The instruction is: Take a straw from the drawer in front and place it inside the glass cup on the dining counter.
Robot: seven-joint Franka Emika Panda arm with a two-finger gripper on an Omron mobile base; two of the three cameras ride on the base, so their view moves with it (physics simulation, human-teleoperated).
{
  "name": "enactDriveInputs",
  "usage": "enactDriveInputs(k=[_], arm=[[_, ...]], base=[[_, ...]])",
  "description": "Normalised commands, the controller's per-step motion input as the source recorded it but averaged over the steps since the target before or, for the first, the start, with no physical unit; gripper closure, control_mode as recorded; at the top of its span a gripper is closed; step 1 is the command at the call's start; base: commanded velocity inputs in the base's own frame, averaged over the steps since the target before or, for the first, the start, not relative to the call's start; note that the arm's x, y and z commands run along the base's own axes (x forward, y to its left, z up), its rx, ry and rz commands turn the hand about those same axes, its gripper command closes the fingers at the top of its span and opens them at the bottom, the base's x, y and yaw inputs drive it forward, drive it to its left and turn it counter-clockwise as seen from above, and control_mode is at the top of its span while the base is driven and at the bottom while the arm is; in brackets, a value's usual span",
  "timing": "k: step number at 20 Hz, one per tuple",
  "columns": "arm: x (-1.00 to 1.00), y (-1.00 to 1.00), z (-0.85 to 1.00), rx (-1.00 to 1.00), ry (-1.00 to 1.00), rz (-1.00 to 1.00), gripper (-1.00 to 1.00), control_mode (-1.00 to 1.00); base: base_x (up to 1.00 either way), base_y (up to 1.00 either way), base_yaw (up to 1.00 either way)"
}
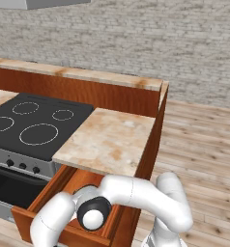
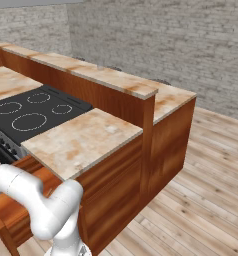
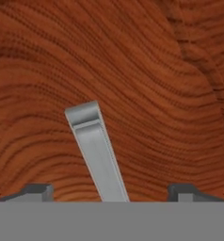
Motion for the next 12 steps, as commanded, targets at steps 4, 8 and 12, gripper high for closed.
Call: enactDriveInputs(k=[4,8,12], arm=[[-0.14,0.00,0.08,0.00,0.00,-0.03,-1.00,-1.00],[-0.04,0.00,0.17,0.00,0.00,-0.04,-1.00,-1.00],[-0.02,0.00,0.29,0.00,0.00,-0.05,-1.00,-1.00]], base=[[0.00,0.00,0.00],[0.00,0.00,0.00],[0.00,0.00,0.00]])
